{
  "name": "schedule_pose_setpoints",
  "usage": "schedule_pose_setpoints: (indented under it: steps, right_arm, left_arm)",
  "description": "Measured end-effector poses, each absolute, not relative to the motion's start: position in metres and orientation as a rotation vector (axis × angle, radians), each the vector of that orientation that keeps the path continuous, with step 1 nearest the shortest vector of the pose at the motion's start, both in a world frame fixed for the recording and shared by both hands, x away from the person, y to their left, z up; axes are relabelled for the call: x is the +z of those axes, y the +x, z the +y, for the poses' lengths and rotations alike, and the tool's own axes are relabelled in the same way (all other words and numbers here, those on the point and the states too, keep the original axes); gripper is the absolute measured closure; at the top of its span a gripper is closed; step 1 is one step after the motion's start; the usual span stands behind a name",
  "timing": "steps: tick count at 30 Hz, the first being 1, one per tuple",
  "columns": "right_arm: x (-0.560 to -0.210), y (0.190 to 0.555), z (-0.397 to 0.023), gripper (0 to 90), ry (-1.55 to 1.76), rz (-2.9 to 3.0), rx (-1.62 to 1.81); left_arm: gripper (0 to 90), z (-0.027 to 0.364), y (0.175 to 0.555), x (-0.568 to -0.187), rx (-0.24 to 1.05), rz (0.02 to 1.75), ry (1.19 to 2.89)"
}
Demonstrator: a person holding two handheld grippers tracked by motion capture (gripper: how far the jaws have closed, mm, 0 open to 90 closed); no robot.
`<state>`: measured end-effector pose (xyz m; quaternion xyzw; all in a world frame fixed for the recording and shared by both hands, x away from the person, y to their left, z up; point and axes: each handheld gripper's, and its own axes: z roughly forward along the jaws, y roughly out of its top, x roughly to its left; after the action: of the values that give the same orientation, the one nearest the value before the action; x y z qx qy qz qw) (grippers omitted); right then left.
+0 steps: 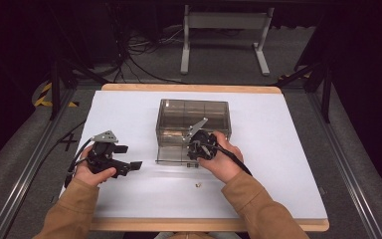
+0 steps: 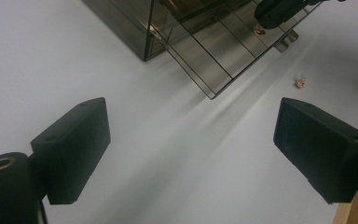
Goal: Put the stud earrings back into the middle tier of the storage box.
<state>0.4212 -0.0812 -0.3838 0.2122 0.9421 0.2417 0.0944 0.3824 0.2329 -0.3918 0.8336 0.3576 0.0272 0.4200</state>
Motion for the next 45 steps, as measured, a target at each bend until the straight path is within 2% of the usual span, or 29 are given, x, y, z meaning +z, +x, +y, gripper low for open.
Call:
schedule_pose_setpoints:
  steps: [45]
  right_arm:
    - [-0.348,0.392,-0.111,79.2,0.466,2.870,0.858]
  left_arm:
    - [11.1,0.233,0.383,-0.391,0.073,0.897,2.082]
